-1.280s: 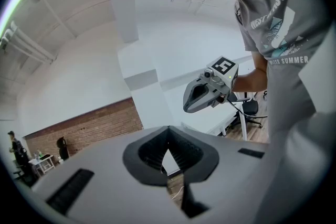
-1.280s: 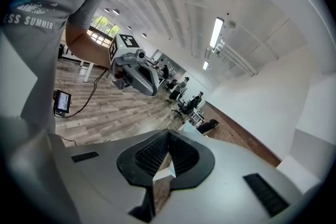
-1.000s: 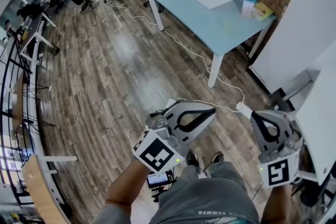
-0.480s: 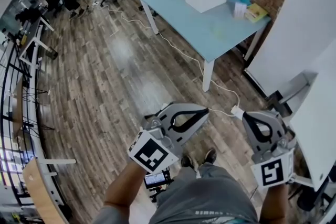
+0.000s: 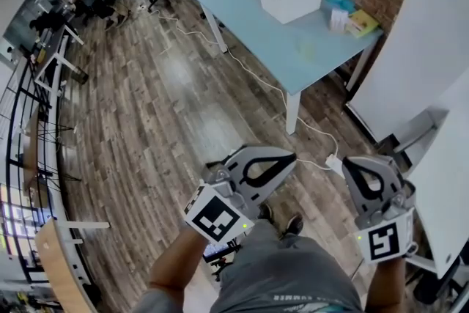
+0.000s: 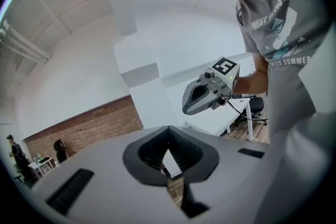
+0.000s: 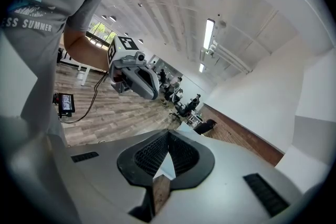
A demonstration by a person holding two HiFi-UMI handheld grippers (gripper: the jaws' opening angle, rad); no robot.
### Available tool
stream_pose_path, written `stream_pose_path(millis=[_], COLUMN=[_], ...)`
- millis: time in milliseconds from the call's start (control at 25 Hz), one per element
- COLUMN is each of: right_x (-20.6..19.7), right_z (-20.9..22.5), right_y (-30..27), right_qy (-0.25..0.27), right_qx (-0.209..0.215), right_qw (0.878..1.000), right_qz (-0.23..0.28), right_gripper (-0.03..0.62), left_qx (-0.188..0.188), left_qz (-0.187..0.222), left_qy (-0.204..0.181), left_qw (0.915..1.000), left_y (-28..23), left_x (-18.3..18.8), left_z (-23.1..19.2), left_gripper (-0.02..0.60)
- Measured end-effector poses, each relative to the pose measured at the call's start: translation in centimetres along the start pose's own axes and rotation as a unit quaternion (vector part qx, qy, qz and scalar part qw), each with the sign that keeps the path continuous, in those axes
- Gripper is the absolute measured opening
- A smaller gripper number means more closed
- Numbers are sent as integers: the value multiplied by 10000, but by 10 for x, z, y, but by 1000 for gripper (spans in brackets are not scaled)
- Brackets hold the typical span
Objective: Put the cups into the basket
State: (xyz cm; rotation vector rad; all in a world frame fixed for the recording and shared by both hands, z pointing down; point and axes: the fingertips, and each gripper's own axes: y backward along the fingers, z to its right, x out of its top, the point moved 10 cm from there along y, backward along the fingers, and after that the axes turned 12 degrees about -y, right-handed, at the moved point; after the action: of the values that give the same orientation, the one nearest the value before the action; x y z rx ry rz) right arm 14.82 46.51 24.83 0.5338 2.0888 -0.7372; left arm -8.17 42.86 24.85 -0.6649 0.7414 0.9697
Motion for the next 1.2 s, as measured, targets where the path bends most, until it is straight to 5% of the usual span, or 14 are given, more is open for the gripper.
stream_pose_path(millis=[560,880,1200], right_x=[16,-10,-52], right_z=[9,29,64], right_y=[-38,-9,34], right_qy=[-376,-651,-734], right_qx=[-809,-1232,-1414], right_qw=[9952,9869,9829], right_qz=[-401,-817,-919], right_gripper=[14,14,14], left_qx=[-756,-1431,-1714], left_qz=[552,1016,1168], left_qy=[-160,-150,-176], left_qw=[9955,9844,9781], left_y=[-23,-96,-178], left_x=[-36,-25,-3], left_z=[-58,-52,-33], left_gripper=[2,2,2])
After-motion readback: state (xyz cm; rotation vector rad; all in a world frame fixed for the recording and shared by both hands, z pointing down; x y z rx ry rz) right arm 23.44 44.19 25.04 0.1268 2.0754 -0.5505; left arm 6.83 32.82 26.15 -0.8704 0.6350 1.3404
